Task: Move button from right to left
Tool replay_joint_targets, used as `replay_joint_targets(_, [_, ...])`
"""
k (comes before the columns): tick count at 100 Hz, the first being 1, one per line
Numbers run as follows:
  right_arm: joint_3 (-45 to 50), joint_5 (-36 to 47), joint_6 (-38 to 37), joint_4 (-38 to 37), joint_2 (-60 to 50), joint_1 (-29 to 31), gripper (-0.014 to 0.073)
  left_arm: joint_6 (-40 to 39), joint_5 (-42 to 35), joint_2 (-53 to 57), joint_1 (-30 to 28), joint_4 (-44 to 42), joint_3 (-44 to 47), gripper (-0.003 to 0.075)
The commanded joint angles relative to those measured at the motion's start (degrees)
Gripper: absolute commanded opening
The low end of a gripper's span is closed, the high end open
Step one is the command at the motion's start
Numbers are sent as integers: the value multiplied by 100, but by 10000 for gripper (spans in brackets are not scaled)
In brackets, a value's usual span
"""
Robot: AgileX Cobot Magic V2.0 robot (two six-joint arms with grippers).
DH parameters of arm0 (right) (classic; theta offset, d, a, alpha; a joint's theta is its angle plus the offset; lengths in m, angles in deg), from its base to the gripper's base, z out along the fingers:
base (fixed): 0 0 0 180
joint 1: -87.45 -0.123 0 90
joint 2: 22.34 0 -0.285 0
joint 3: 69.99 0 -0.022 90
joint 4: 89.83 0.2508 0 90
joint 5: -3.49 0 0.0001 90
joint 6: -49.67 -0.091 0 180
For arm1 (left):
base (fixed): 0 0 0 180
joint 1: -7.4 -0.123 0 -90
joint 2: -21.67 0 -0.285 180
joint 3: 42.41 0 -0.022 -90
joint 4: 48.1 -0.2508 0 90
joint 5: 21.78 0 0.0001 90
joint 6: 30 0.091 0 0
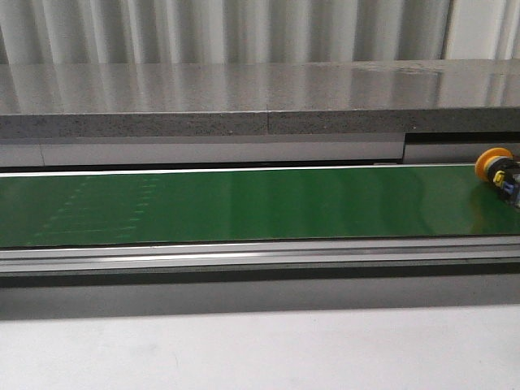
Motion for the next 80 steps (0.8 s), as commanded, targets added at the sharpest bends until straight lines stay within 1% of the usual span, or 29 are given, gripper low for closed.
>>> replay_joint_targets(1, [91,207,112,30,-538,-1,-51,0,-436,185,-8,28,221,-20])
replay_joint_targets(3, [145,215,114,24,-633,-1,-75,0,-436,185,-8,28,221,-20])
replay_joint_targets(7, [244,242,119,5,-824,-1,-62,0,-436,185,-8,28,221,-20])
replay_joint_targets(25, [601,452,159,-237,-1685,-1,-67,0,-436,185,-8,28,221,-20])
replay_joint_targets(46, [1235,1203,159,-255,-2834,-1,-67,0,-436,185,-8,28,221,-20])
replay_joint_targets(65, [2015,1898,159,-255,-3898,-1,-67,0,-436,185,-8,28,221,-20])
replay_joint_targets(80, [2535,2254,159,-255,-4590,-1,-67,0,-436,185,-8,28,221,-20])
